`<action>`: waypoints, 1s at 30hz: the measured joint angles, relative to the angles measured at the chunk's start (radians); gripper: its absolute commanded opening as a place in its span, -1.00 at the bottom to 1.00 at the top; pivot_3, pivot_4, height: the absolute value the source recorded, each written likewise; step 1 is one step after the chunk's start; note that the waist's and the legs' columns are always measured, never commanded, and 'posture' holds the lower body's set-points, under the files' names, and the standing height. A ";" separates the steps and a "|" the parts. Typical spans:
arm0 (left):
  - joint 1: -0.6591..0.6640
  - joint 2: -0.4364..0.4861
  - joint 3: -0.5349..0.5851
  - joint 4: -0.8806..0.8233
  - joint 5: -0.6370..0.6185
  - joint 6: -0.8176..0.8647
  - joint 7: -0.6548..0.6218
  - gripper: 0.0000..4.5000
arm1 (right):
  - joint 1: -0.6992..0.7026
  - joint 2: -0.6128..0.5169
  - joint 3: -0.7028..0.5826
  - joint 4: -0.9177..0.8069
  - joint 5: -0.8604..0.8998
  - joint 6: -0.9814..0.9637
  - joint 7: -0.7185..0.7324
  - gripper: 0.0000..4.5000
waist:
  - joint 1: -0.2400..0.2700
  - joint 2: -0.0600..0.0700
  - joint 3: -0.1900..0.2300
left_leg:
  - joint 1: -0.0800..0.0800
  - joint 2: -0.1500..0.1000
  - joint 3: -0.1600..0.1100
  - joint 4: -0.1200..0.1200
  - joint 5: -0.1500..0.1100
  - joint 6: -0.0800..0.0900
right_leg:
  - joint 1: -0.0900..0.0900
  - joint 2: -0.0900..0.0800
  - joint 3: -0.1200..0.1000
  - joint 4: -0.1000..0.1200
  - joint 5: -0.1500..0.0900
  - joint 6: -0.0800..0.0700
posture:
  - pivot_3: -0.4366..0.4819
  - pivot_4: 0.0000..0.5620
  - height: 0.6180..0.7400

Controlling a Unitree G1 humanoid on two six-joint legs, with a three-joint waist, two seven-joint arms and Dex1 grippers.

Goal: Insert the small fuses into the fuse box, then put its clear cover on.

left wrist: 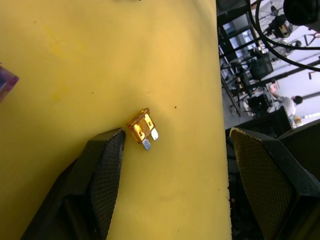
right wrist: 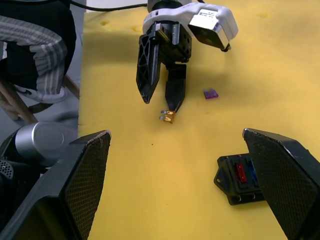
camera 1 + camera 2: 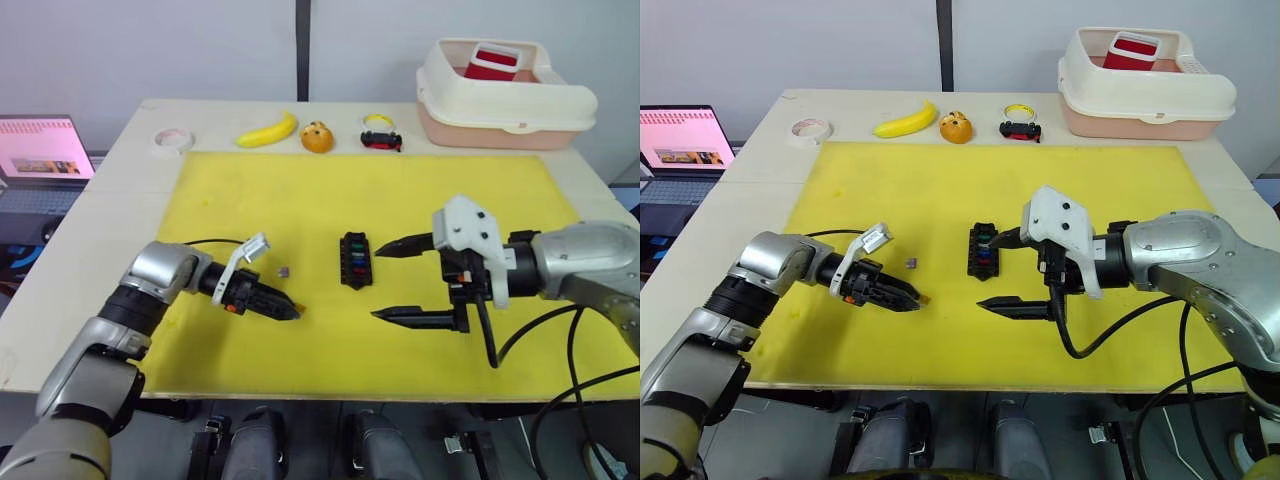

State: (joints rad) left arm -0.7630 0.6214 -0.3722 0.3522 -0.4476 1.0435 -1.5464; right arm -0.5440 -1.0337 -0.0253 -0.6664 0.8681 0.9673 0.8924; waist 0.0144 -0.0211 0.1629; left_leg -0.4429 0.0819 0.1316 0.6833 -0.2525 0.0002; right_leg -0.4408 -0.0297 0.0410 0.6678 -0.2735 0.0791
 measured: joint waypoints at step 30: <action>0.015 -0.030 0.061 -0.013 -0.001 -0.115 0.028 -0.98 | 0.006 0.020 0.002 -0.017 0.048 0.030 -0.034 1.00 | -0.004 0.000 0.000 | 0.000 0.001 -0.001 0.000 0.000 0.000 | -0.001 0.000 0.000 0.000 0.000 -0.001 | -0.05 -0.47 0.98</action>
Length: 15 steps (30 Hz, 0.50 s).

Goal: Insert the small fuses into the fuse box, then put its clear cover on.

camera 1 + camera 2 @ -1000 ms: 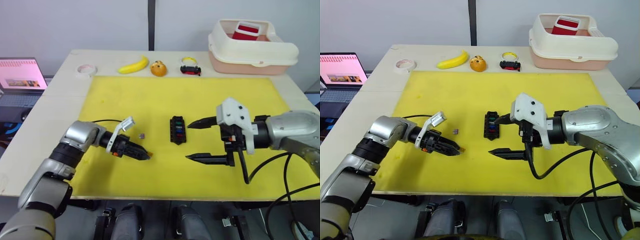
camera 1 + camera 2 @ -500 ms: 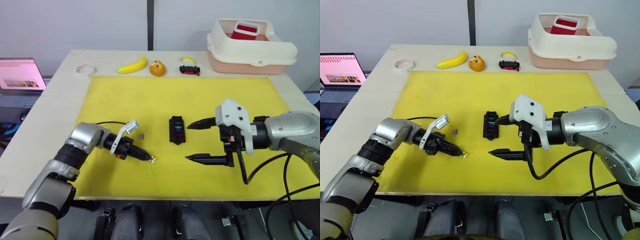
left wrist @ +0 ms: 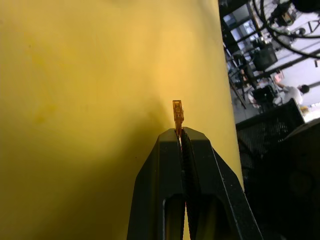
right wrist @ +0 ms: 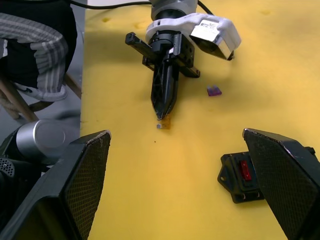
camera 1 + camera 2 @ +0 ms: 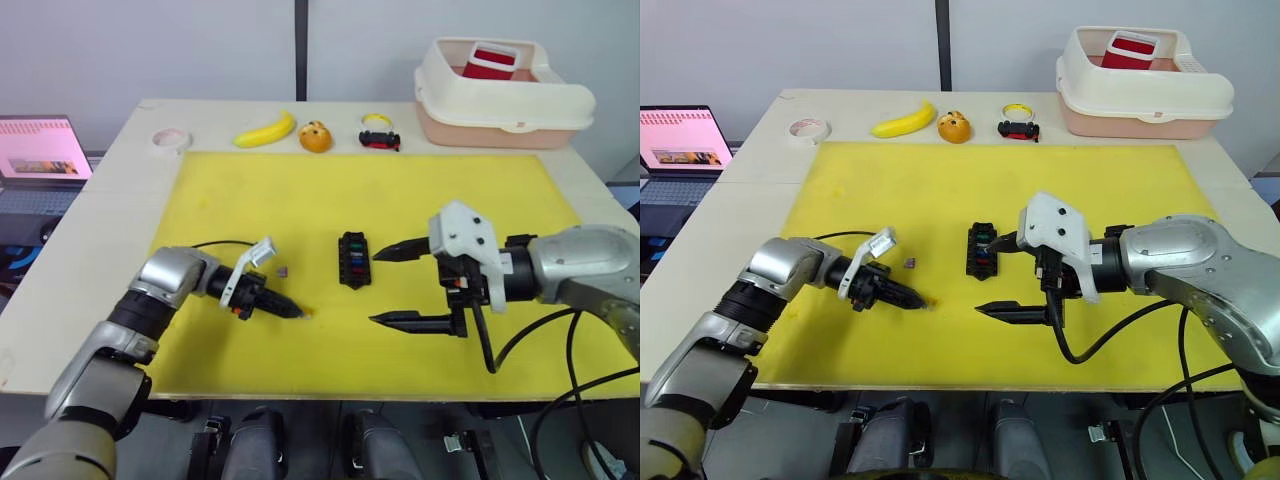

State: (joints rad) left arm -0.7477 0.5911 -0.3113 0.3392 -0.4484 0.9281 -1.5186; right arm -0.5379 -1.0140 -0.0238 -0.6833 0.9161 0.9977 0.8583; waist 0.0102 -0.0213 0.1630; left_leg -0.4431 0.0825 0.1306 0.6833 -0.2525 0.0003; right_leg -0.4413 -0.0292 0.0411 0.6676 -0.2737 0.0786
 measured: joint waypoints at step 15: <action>-0.130 -0.003 0.143 -0.126 -0.040 -0.264 -0.017 -0.98 | -0.383 0.266 0.001 0.306 0.220 0.283 -0.292 1.00 | 0.000 0.000 0.000 | 0.000 0.000 0.003 -0.001 0.000 0.000 | -0.001 0.001 0.000 0.000 0.001 0.002 | -0.05 -0.47 0.98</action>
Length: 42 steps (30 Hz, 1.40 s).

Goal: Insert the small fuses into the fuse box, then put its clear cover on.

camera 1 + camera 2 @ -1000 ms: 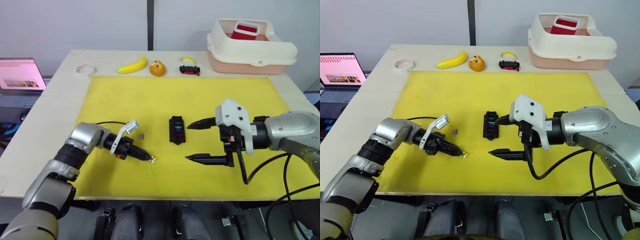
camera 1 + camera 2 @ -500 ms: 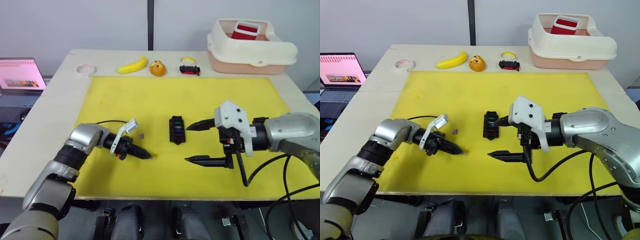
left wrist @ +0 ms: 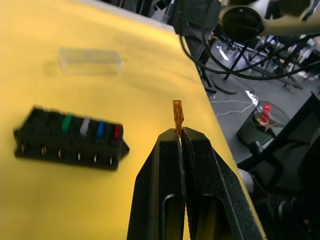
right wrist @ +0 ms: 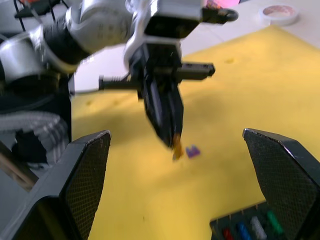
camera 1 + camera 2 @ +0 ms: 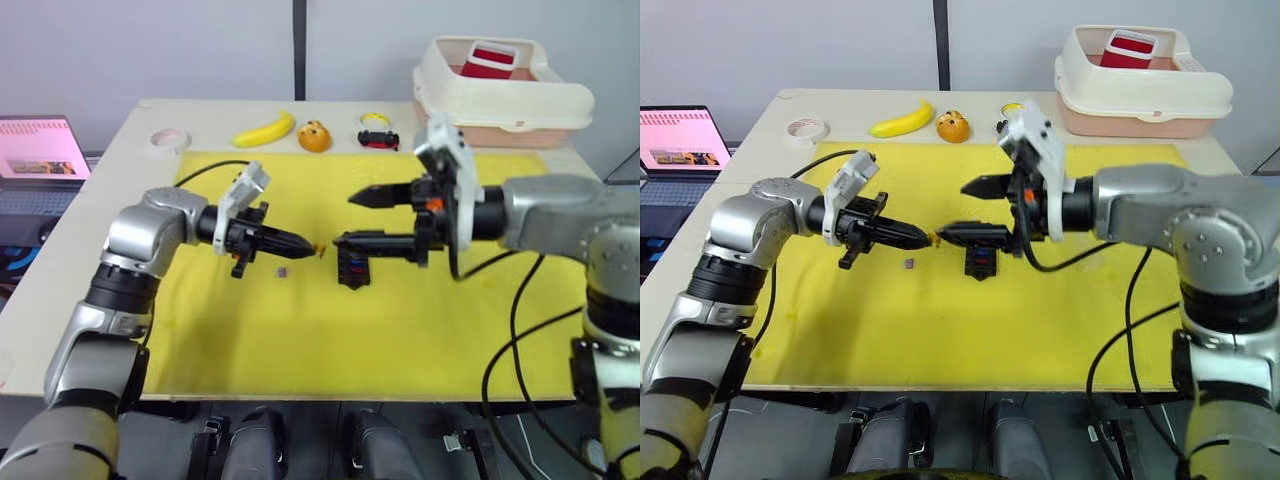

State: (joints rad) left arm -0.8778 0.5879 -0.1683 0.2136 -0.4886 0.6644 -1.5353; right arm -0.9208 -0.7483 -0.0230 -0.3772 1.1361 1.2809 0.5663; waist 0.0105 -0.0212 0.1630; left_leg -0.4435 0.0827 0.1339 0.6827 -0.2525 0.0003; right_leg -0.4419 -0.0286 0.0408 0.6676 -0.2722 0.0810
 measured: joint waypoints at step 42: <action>-0.060 -0.036 0.007 0.058 0.001 -0.092 0.016 -1.00 | -0.008 0.067 0.084 0.072 -0.171 0.057 0.046 -0.57 | -0.008 0.000 0.000 | 0.000 0.000 0.000 0.000 0.000 0.000 | 0.000 0.001 0.000 0.000 0.000 0.001 | -0.05 -0.47 0.98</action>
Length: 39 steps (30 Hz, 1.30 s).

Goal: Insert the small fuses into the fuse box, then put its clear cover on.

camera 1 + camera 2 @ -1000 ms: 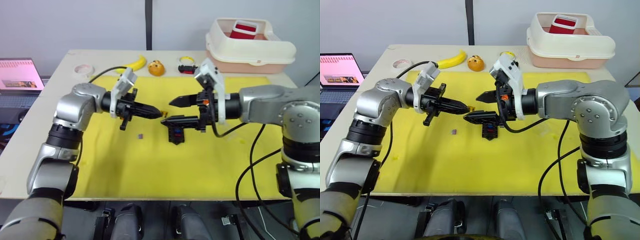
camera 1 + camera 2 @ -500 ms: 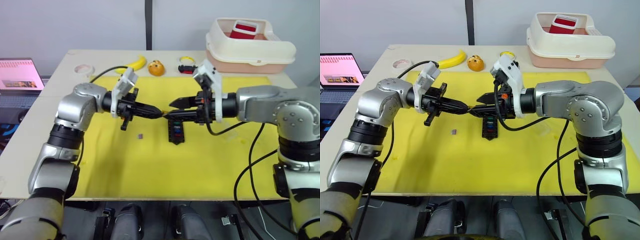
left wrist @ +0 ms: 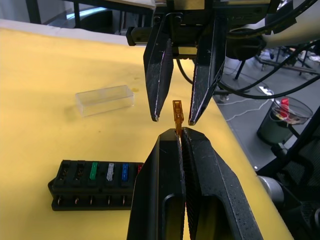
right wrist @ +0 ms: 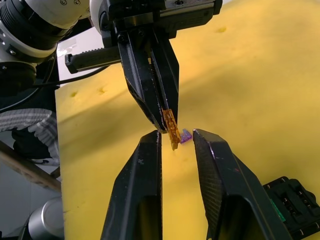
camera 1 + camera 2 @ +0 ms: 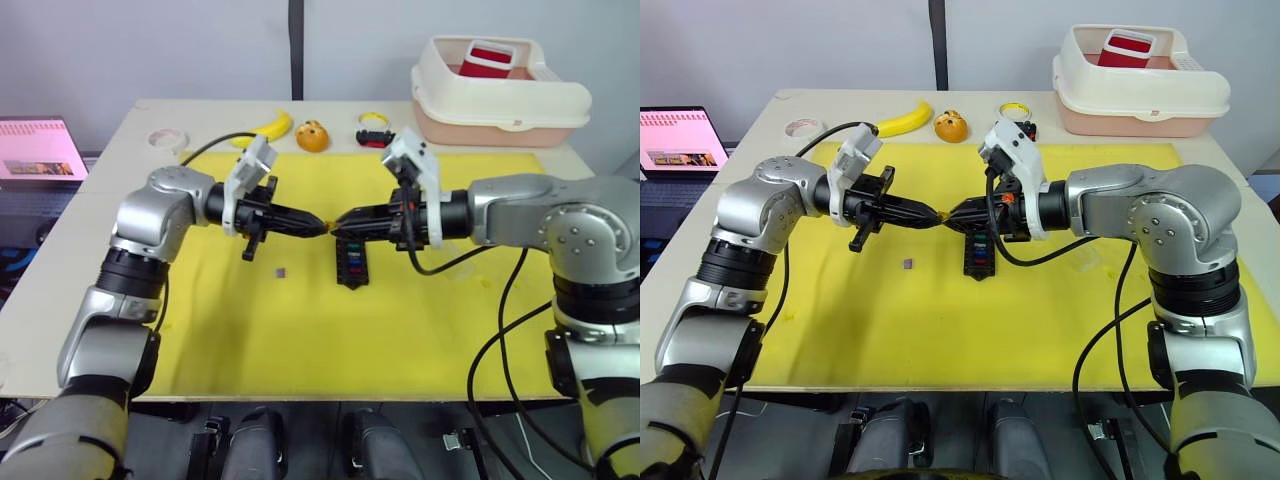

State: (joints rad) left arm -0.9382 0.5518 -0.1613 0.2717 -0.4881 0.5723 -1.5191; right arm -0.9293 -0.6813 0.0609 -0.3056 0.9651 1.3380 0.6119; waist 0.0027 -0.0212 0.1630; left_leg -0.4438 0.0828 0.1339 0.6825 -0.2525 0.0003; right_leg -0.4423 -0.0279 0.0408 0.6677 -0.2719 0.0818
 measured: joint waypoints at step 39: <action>-0.004 -0.170 -0.077 0.415 0.379 -0.545 0.260 0.99 | -0.098 0.016 0.384 0.729 -0.733 -0.987 0.613 -1.00 | 0.000 0.000 0.000 | -0.001 0.000 0.002 0.000 0.000 0.000 | -0.001 0.001 0.000 0.000 0.000 0.001 | -0.05 -0.47 0.98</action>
State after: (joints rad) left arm -0.9419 0.3821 -0.2379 0.6864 -0.1089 0.0270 -1.2590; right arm -1.0270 -0.6656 0.4452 0.4232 0.2323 0.3505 1.2250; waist 0.0031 -0.0211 0.1630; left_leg -0.4445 0.0828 0.1358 0.6824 -0.2524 0.0002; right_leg -0.4435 -0.0272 0.0409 0.6674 -0.2716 0.0825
